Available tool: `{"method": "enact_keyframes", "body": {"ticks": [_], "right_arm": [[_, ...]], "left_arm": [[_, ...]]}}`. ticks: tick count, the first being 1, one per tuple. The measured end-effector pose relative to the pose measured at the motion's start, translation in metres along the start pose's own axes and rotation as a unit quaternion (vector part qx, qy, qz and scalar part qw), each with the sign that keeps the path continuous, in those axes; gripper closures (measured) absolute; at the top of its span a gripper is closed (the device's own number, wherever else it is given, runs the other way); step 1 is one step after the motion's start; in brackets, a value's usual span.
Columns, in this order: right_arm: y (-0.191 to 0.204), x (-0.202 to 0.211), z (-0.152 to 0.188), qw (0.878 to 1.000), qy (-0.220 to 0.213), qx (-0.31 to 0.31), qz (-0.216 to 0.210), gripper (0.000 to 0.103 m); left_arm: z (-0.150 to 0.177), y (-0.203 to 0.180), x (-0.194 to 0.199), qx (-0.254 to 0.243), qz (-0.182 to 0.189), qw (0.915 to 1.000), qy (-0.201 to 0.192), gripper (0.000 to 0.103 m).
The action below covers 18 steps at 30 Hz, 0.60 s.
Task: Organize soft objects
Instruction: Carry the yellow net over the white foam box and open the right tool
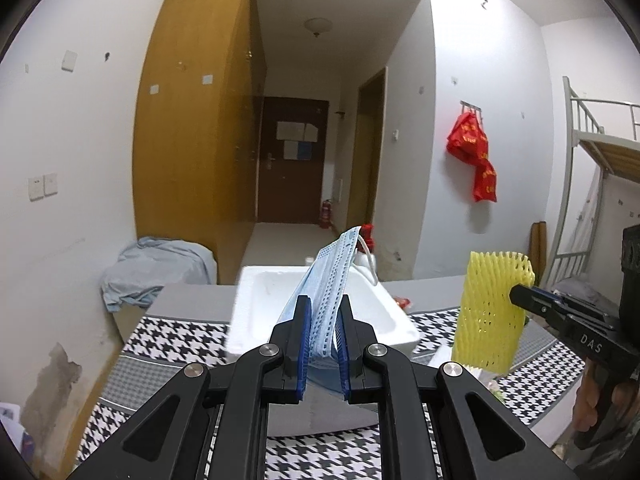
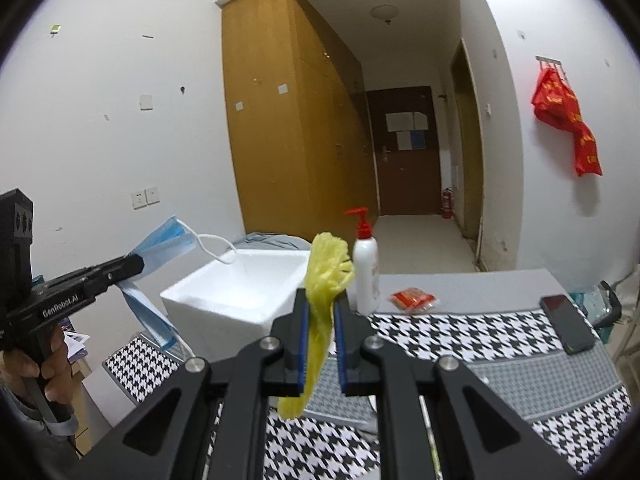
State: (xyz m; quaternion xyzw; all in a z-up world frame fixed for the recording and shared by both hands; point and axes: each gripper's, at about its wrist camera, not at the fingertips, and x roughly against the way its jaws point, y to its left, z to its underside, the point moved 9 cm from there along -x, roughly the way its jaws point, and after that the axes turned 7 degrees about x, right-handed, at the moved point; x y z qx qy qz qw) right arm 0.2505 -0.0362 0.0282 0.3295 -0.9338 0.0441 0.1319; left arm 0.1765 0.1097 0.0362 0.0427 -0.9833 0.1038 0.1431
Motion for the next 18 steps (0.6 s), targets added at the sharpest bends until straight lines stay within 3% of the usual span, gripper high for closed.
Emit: {"method": "enact_keyframes", "body": {"ticks": [10,18], "right_arm": [[0.027,-0.033,-0.022,0.999,0.006,0.019,-0.039,0.089],[0.047,-0.056,-0.037,0.998,0.012,0.034,-0.046,0.089]], "left_arm": [[-0.014,0.050,0.016,0.015,-0.055,0.9982,-0.021,0.090],[-0.018,0.085,0.024,0.034,-0.093,0.9947,-0.028,0.090]]}}
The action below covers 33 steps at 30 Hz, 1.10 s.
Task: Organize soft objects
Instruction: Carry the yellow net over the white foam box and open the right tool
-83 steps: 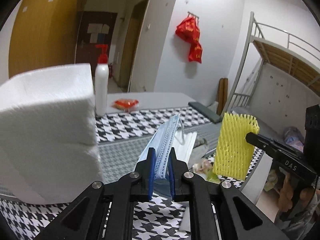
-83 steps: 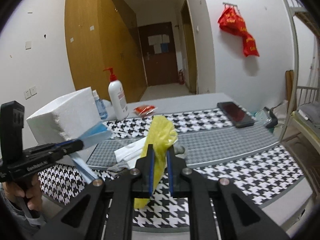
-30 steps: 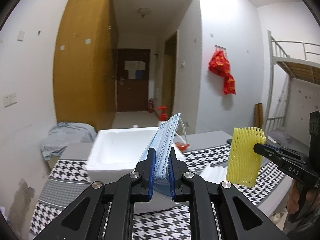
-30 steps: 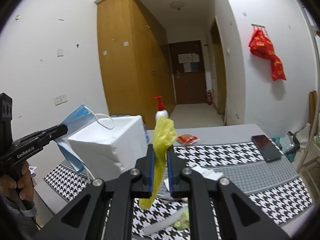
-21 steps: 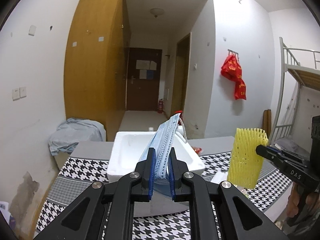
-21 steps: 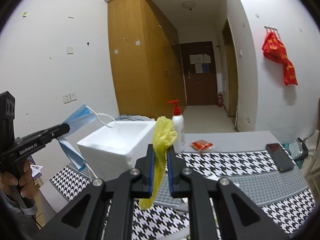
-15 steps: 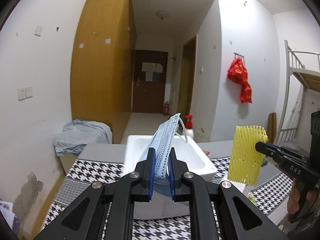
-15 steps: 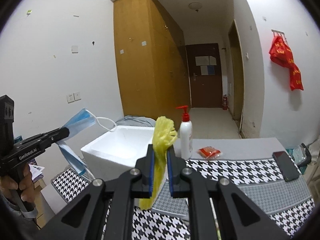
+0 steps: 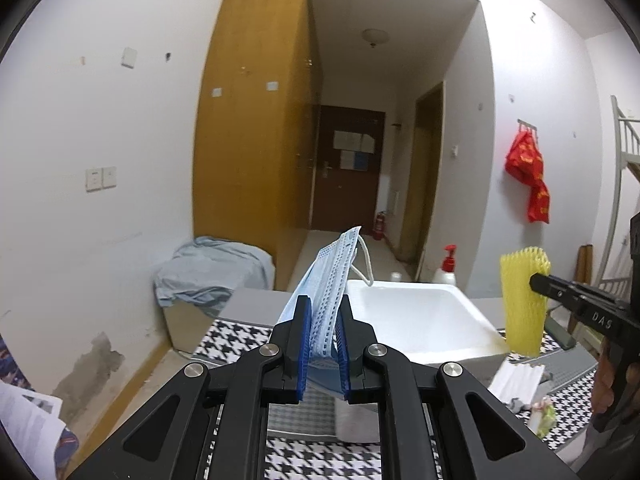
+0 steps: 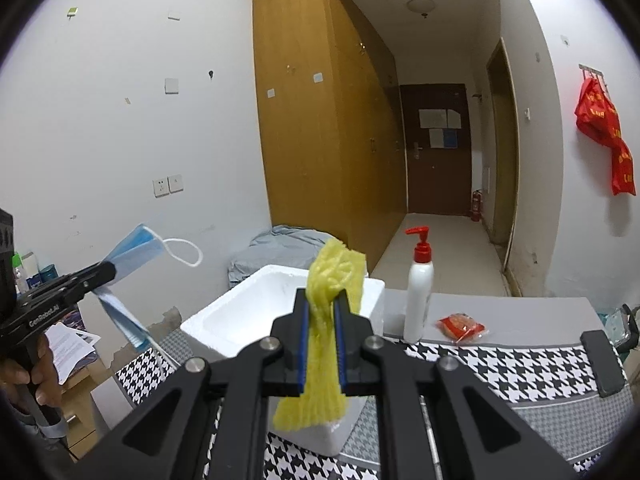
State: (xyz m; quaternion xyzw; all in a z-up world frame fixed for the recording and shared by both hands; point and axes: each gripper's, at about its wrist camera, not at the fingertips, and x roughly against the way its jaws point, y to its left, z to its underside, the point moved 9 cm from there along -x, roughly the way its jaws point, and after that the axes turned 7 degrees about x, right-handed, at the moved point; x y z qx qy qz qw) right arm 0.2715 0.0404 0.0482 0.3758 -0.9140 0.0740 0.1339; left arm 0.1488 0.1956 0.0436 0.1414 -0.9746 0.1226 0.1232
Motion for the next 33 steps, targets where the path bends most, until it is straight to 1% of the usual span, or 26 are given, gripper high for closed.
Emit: {"method": "enact_keyframes", "body": {"ticks": [9,12,20,23,33], "right_arm": [[0.013,-0.015,-0.017,1.000,0.001,0.017,-0.003,0.090],[0.020,-0.023,-0.018,1.000,0.006,0.021,-0.009,0.090],[0.036,-0.050,-0.015,0.999,0.030,0.021,-0.029,0.090],[0.038,-0.058,-0.013,0.998,0.040,0.017,-0.035,0.090],[0.040,-0.080,-0.002,0.997,0.074,0.018,-0.025,0.090]], "left_arm": [[0.008,0.026,-0.006,0.023,-0.018,0.9996,0.007,0.090],[0.010,0.030,-0.005,0.021,-0.028,0.9994,0.004,0.090],[0.014,0.039,-0.004,0.007,-0.050,0.9987,0.007,0.090],[0.016,0.042,-0.006,0.008,-0.052,0.9986,0.009,0.090],[0.017,0.045,-0.005,0.011,-0.055,0.9984,0.011,0.090]]}}
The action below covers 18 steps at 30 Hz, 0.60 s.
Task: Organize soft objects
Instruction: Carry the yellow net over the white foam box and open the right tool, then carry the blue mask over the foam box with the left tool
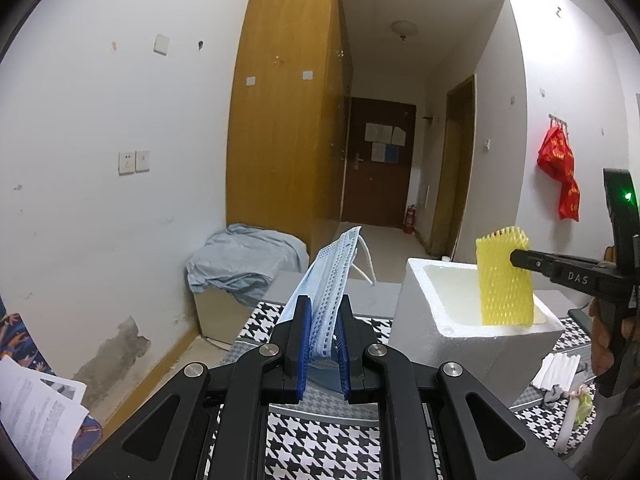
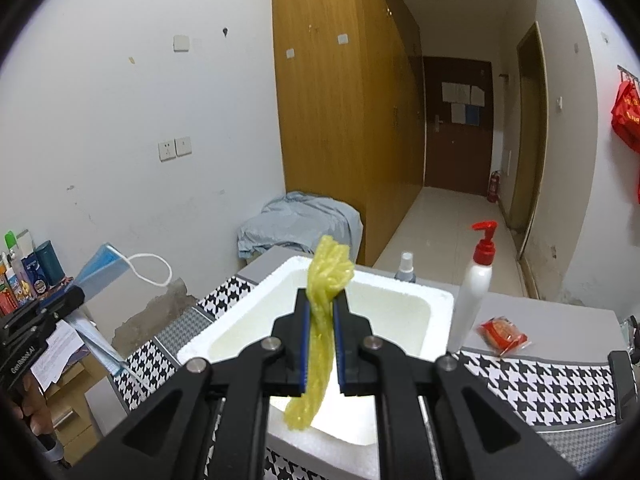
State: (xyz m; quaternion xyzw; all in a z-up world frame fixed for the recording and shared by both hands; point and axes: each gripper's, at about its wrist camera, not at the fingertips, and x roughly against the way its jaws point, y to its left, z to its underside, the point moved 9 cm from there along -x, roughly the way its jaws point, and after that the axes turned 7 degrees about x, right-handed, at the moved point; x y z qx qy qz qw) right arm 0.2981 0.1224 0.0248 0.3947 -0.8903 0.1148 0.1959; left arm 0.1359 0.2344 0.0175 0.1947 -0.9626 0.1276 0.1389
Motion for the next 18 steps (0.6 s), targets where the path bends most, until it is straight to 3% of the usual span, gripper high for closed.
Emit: {"method": "enact_keyframes", "body": {"ticks": [5,7,9,12,18], "right_arm": [[0.001,-0.008,0.003,1.000,0.007,-0.006,-0.006,0.088],[-0.001,-0.012,0.005,1.000,0.012,-0.007,-0.005,0.075],[-0.002,-0.013,0.006,1.000,0.016,-0.016,-0.007,0.035],[-0.007,-0.008,0.003,1.000,0.002,-0.024,0.001,0.013],[-0.010,0.001,0.002,1.000,-0.005,-0.023,0.002,0.007]], "left_arm": [[0.001,0.002,-0.002,0.001,-0.001,1.0000,0.004,0.090],[0.001,0.002,-0.002,0.002,-0.001,1.0000,0.006,0.090],[0.001,0.003,-0.001,0.001,0.000,1.0000,0.005,0.090],[-0.001,0.004,0.000,0.003,-0.002,1.0000,0.002,0.090],[-0.003,0.002,0.001,0.003,-0.004,1.0000,-0.002,0.090]]}}
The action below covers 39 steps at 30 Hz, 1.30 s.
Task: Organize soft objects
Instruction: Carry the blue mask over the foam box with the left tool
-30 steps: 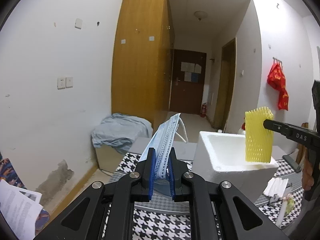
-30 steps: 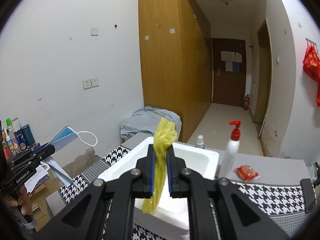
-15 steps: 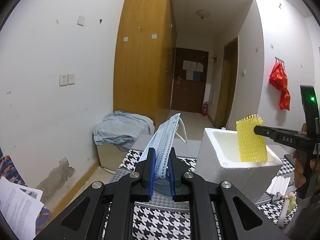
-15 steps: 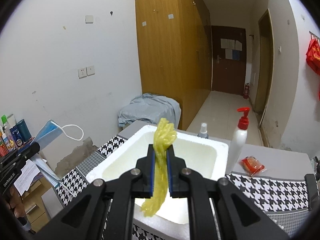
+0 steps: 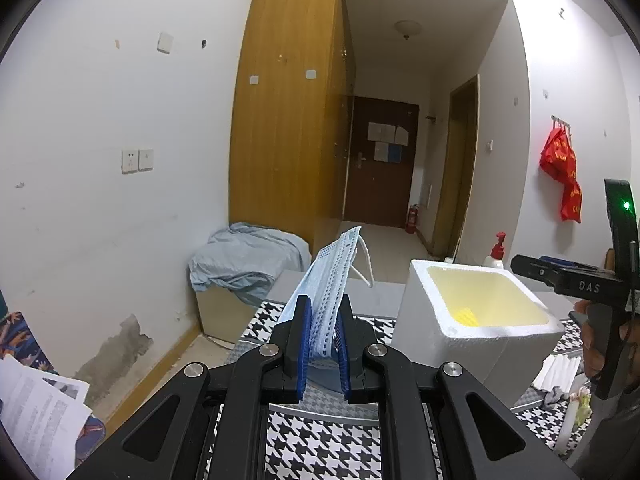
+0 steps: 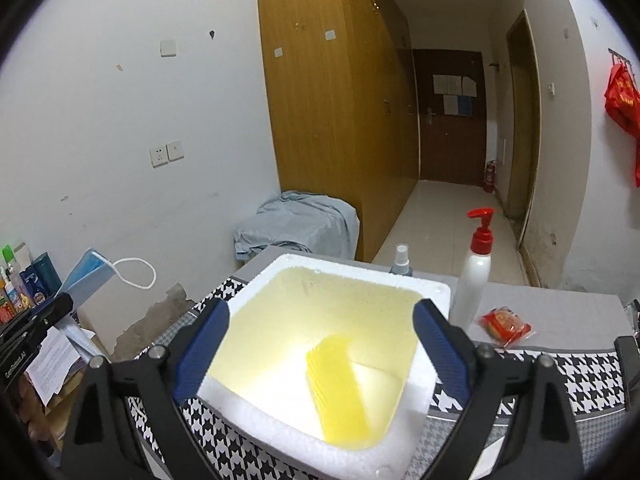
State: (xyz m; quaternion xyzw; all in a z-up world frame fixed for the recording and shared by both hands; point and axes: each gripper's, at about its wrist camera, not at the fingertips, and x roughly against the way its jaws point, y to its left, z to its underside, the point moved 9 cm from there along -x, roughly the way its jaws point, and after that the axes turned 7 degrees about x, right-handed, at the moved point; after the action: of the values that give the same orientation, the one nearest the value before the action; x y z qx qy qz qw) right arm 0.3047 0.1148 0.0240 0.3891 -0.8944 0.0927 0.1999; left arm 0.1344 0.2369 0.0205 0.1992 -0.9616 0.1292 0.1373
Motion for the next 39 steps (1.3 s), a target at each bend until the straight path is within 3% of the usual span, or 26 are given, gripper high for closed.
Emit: {"method": "enact_keyframes", "body": {"ticks": [16,39], "right_arm": [[-0.023,0.031,0.003,0.999,-0.022,0.013,0.027,0.004],[-0.064,0.081,0.030,0.997,-0.036,0.010,0.069,0.000]], "left_arm": [[-0.023,-0.019,0.007,-0.001,0.025,0.9996,-0.012,0.090],[-0.046,-0.103,-0.005,-0.037,0.101,0.9941,-0.013,0.090]]}}
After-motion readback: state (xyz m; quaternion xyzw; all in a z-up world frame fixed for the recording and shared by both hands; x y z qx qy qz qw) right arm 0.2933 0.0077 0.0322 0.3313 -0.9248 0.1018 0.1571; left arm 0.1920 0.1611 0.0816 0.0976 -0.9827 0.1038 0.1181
